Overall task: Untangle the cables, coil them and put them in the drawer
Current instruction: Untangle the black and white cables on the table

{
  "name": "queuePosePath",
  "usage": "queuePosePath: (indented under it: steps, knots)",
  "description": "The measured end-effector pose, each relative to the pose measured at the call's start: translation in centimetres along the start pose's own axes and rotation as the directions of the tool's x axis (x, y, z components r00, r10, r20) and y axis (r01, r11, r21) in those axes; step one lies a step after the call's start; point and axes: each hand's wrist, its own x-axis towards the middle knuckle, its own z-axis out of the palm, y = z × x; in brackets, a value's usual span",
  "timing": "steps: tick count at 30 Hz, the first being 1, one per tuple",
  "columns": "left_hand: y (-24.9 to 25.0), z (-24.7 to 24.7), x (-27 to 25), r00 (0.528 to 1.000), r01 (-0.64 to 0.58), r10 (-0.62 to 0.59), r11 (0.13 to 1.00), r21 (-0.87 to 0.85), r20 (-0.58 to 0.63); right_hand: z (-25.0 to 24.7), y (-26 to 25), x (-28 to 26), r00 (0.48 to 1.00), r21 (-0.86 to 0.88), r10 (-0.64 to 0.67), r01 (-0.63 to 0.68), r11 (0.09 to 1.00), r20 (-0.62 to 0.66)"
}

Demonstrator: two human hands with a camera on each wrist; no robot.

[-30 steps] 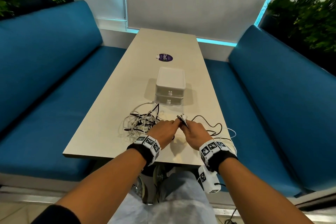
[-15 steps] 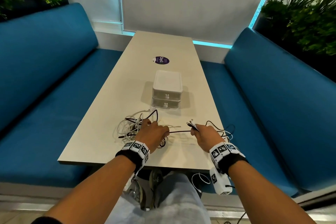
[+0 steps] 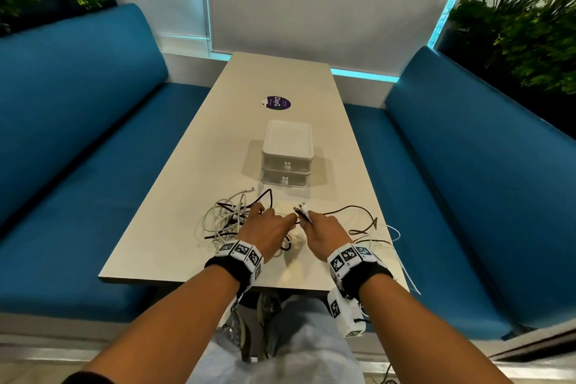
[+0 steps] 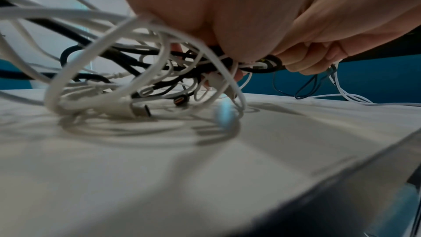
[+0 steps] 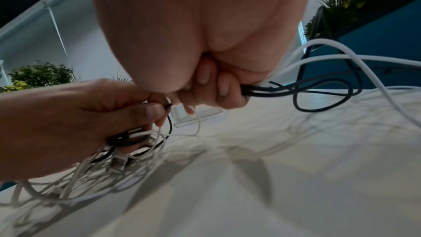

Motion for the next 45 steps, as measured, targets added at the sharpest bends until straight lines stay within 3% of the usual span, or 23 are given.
queuePosePath:
  steps: [8, 13, 21, 32, 36, 40, 45]
  knots:
    - [0.0, -0.3, -0.3, 0.999, 0.027, -0.027, 1.0, -0.009, 0.03, -1.3, 1.4, -0.4, 0.999, -0.316, 0.035, -0.045, 0.948, -0.036]
    - [0.7, -0.5, 0.1, 0.999, 0.019, -0.019, 1.0, 0.001, 0.051, -1.3, 1.2, 0.1, 0.999, -0.101, 0.008, -0.012, 0.995, -0.048]
    - [0.4, -1.1, -0.2, 0.999, -0.002, 0.004, 0.998, -0.059, 0.034, -2.1, 1.4, -0.4, 1.0, -0.119, 0.028, -0.029, 0.993, -0.009]
    - [-0.2, -0.3, -0.3, 0.999, -0.017, 0.009, 0.976, -0.216, -0.037, -4.2, 4.3, -1.1, 0.989, 0.015, 0.142, -0.142, 0.99, 0.036]
    - [-0.6, -1.2, -0.7, 0.997, 0.056, -0.076, 0.908, -0.415, -0.031, -4.5, 4.6, -0.7, 0.982, 0.02, 0.187, -0.187, 0.982, 0.035]
    - [-1.2, -1.2, -1.1, 0.997, 0.035, -0.068, 0.824, -0.565, -0.037, -4.4, 5.1, -0.5, 0.975, 0.019, 0.221, -0.221, 0.975, 0.022]
    - [-1.6, -1.0, -0.6, 0.99, -0.006, -0.078, 0.811, -0.584, -0.117, -4.0, 5.0, -0.1, 0.979, 0.017, 0.201, -0.201, 0.979, 0.002]
